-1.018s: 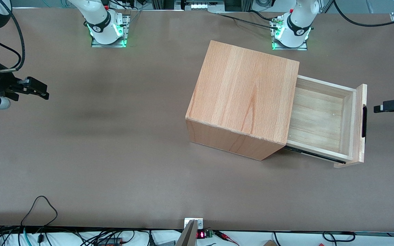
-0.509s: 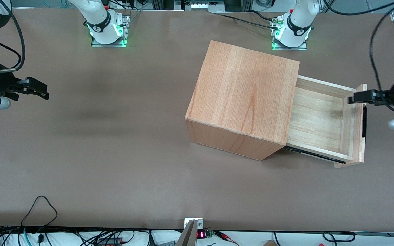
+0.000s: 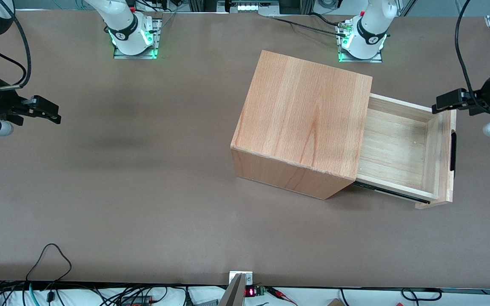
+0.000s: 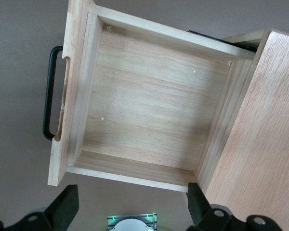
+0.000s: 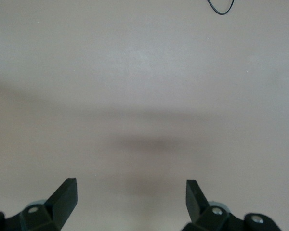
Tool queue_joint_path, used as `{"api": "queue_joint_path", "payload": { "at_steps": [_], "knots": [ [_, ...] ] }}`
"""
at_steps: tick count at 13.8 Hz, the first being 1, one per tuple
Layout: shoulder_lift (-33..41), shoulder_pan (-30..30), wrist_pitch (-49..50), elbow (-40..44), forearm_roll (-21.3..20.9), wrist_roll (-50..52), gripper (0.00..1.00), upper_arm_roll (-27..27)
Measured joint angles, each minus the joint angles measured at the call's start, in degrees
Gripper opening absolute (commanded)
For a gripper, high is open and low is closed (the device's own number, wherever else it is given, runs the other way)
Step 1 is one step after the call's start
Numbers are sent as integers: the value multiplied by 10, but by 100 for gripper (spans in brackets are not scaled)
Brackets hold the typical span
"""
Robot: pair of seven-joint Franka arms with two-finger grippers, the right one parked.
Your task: Open top drawer with left arm
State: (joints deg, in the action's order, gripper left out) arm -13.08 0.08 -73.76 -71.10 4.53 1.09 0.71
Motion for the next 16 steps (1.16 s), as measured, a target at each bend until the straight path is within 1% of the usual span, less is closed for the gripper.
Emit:
{"api": "queue_joint_path", "payload": {
  "at_steps": [3,5,8,16],
  "knots": [
    [39,-3,-50,-76,0,0,100,0],
    [53,-5,-59,-102,-5,2,100,0],
    [61,-13,-59,-111,-16,7,100,0],
    [62,-15,-58,-112,-16,8,100,0]
  ]
}}
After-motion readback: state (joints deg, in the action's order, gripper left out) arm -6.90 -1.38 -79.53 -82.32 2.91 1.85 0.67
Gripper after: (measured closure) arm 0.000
